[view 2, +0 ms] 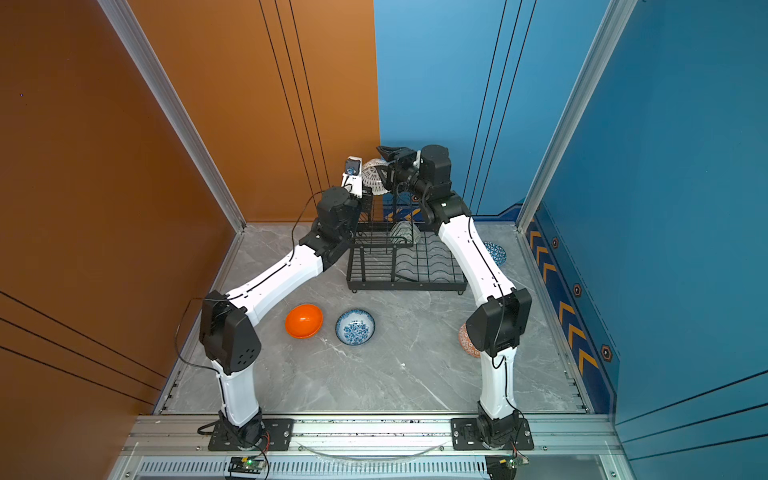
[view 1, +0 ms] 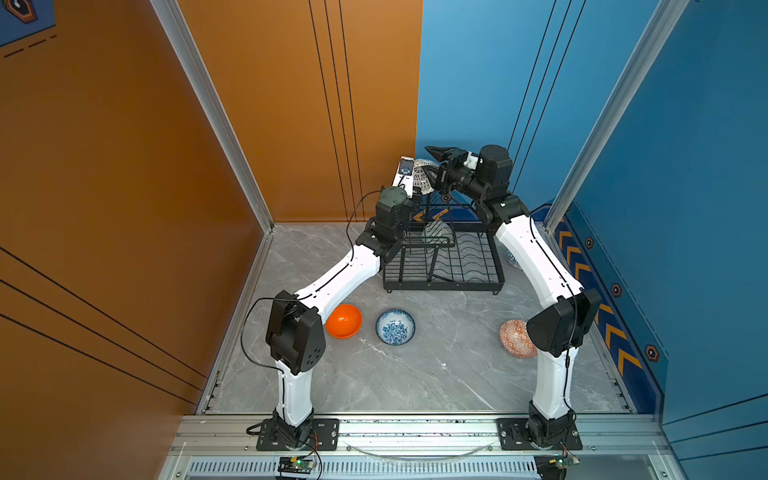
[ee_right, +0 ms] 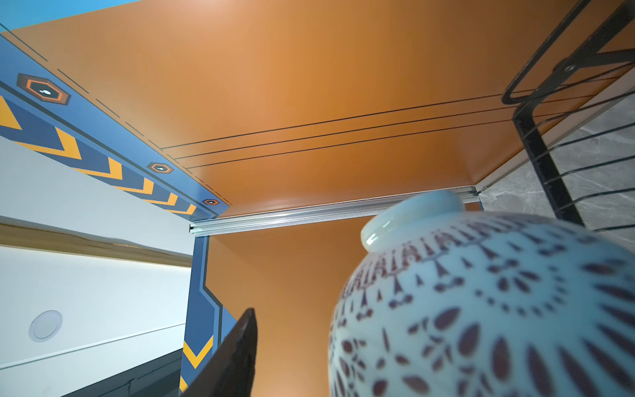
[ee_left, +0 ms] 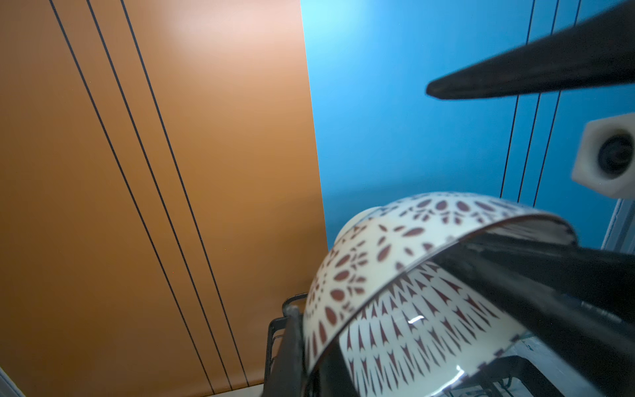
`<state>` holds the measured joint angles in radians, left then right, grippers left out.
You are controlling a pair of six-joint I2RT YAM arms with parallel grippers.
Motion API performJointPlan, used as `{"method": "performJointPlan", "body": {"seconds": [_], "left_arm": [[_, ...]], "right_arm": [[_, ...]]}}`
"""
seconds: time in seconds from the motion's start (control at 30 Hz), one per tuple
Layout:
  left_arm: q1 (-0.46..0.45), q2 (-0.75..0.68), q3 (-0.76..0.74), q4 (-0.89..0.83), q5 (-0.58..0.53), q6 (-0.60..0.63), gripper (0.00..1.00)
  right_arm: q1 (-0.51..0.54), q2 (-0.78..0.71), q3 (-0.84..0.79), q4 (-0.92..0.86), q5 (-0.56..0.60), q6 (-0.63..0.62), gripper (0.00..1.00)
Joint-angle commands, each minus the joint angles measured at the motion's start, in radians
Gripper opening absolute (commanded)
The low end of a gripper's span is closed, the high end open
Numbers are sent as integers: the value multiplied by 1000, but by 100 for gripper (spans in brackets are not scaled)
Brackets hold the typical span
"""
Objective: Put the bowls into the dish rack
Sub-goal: 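Grasp the white bowl rim with the right gripper beside the left gripper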
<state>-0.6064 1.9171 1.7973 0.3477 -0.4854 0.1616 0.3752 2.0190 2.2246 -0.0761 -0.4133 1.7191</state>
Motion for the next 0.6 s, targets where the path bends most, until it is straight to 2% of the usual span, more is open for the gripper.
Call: {"method": "performJointPlan", "body": {"seconds": [0.0, 0.27, 0.5, 0.57], "left_arm": [[-13, -62, -17, 97, -18, 19, 0], [-19, -100, -65, 122, -35, 31, 0], [-26, -118, -78, 132, -36, 60, 0], [-27, -119, -78, 132, -40, 61, 0]], "right_arm": [[9, 9, 31, 6, 44, -7, 46], [11, 6, 29, -46, 62, -36, 32], [14, 4, 27, -77, 71, -59, 14], [17, 6, 28, -75, 71, -62, 6]]}}
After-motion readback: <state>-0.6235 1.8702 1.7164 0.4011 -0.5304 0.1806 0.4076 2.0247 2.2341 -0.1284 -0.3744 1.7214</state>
